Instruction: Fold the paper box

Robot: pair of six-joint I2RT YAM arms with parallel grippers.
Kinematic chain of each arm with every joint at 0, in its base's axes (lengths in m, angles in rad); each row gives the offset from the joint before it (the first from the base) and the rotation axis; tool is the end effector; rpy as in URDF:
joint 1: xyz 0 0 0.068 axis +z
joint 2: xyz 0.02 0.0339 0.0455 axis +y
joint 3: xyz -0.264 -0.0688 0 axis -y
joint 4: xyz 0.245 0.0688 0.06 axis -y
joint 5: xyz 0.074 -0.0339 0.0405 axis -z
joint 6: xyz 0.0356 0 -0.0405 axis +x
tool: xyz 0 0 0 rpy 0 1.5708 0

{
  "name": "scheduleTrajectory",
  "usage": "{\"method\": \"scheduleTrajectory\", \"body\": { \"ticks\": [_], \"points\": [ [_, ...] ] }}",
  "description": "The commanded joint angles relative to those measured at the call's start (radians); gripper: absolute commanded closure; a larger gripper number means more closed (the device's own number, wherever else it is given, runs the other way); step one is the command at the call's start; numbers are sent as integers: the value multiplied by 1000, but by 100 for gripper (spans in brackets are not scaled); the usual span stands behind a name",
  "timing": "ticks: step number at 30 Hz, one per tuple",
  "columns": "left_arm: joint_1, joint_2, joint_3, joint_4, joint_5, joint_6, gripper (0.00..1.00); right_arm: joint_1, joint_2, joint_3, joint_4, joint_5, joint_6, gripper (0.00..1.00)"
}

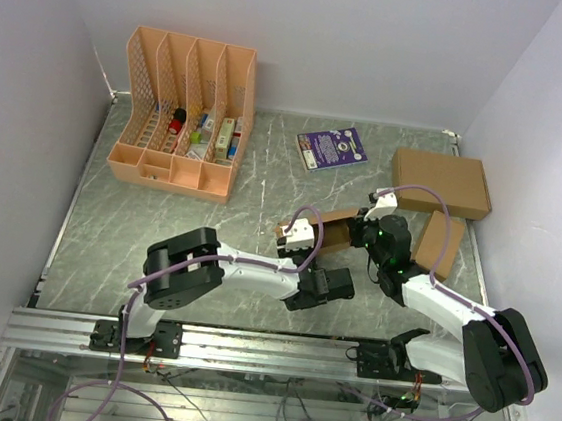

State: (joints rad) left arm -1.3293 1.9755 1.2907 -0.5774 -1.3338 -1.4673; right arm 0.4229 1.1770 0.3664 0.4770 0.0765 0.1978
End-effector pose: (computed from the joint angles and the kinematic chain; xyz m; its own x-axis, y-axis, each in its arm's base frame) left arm 0.1237 -0.3575 0.1692 -0.1801 -0.2454 -0.9526 -0.2104 0.9556 -0.2064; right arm 0.2149 0.0937 0.1852 -0.3603 0.0527 -0.9314 -0.2780 0.9470 0.1611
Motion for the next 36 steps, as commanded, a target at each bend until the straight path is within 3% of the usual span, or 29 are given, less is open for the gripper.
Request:
{"method": "scheduleTrajectory", "body": {
  "ticks": [1, 21, 26, 32, 36],
  "points": [
    [-15, 7, 33, -96, -65, -116, 52, 7, -4, 8, -41, -18, -2, 100],
    [-117, -160, -117, 159, 106, 104, 36, -7, 12, 8, -46, -23, 21, 100],
    [-147, -269, -183, 309, 216, 316, 31, -10, 13, 8, -46, -26, 21, 100],
    [-151, -525, -307, 654, 521, 813, 39, -13, 15, 6, -46, -33, 24, 100],
    [-111, -643, -232, 563, 583, 904, 38, -15, 19, 6, -42, -39, 25, 100]
  ]
}}
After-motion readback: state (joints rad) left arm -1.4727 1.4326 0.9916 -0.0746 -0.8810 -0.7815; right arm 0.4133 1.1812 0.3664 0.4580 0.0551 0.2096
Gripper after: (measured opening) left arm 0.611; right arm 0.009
